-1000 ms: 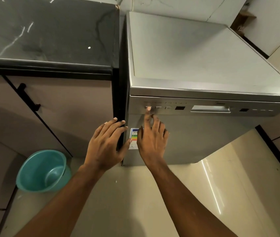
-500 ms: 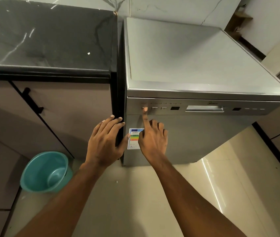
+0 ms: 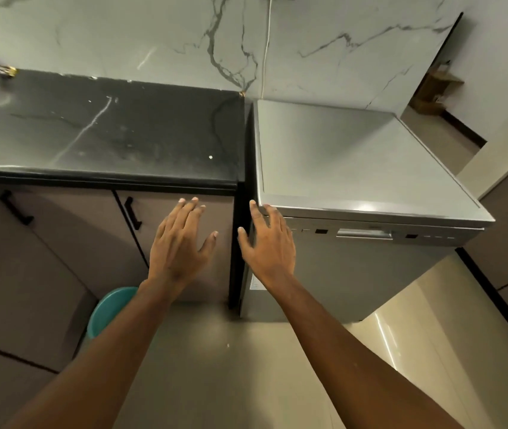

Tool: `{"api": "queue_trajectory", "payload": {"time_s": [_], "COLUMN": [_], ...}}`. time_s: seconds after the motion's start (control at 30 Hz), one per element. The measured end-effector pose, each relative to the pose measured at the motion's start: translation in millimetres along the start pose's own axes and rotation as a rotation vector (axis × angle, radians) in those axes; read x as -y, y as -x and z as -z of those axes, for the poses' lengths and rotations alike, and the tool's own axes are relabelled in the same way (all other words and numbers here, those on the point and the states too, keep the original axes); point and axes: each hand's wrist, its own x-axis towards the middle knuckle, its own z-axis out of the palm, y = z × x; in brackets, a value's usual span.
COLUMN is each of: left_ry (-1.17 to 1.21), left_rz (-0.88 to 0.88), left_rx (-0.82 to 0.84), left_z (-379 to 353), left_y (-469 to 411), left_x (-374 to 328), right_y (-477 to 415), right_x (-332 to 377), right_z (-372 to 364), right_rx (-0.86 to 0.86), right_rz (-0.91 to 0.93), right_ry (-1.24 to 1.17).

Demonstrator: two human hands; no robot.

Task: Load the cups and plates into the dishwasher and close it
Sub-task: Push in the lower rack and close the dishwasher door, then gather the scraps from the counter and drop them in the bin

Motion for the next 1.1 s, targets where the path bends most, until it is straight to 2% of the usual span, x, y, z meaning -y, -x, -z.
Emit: {"api": "queue_trajectory", "payload": {"time_s": [0.2, 0.33, 0.47, 0.83, 1.1], "left_ry": [-0.028, -0.144, -0.182, -0.209, -0.263], "left_rz": [0.097, 0.022, 0.068, 0.215, 0.303], "left_rx": [-0.004, 0.01, -0.04, -0.149, -0.177], "left_z": [98.7, 156.0, 207.4, 269.9, 288.2], "left_y": [-15.0, -16.1, -22.3, -52.2, -96.0], "left_x": [31.5, 54.4, 80.0, 153.7, 243.0], "right_y": [-16.9, -33.0, -58.2, -132.0, -195.8], "right_x": [79.4, 135.9, 195.4, 309.4, 378.7], "right_z": [37.2, 51.6, 61.3, 45.1, -19.5], "right_rx": [0.028, 0.049, 0.078, 0.117, 0.155], "right_rz": [0.117, 0.223, 0.287, 0.456, 0.544], "right_ry": [-0.116, -0.141, -0.197, -0.271, -0.318]}}
